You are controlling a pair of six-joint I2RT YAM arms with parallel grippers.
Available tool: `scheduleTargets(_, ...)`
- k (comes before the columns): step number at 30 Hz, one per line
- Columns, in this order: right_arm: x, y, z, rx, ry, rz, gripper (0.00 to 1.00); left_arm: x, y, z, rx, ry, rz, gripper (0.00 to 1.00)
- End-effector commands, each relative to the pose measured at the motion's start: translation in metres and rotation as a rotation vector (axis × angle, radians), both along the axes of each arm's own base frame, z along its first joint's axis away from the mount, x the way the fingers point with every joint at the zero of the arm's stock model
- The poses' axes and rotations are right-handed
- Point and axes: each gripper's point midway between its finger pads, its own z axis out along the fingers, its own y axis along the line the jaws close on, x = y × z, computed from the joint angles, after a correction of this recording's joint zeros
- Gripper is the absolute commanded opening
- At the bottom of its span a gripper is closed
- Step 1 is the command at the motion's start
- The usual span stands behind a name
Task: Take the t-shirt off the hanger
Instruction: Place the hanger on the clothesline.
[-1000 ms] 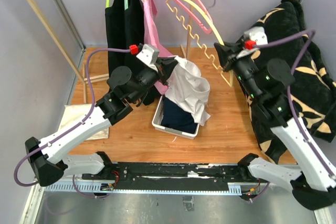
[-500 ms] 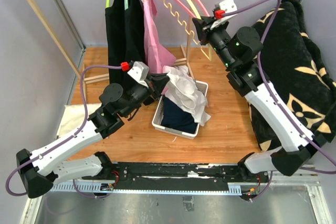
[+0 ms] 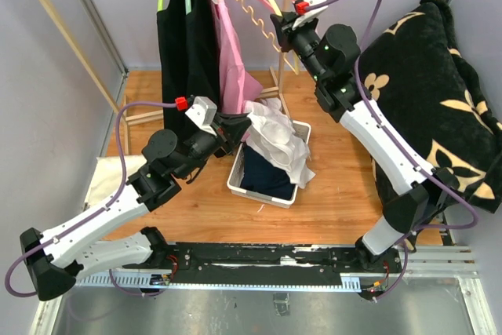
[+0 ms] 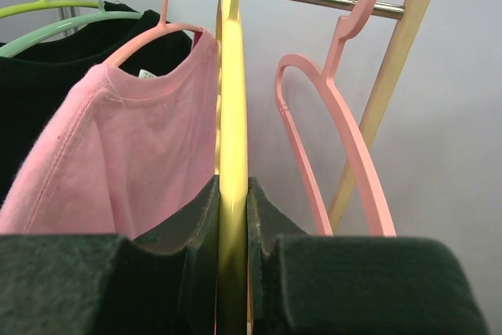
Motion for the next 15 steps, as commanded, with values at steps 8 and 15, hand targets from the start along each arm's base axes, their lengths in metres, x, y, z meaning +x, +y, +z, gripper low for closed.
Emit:
scheduleTargets(8, 0.015, 0.000, 0.041, 0.097, -0.133, 0.012, 0.01, -0.013, 0.007, 0.016, -0.050, -0.042, -0.019, 0.01)
scheduleTargets(15, 0.026, 0.001, 0.039, 0.110, -0.138, -0.002, 0.01, -0.013, 0.008, 0.015, -0.048, -0.041, -0.017, 0.01)
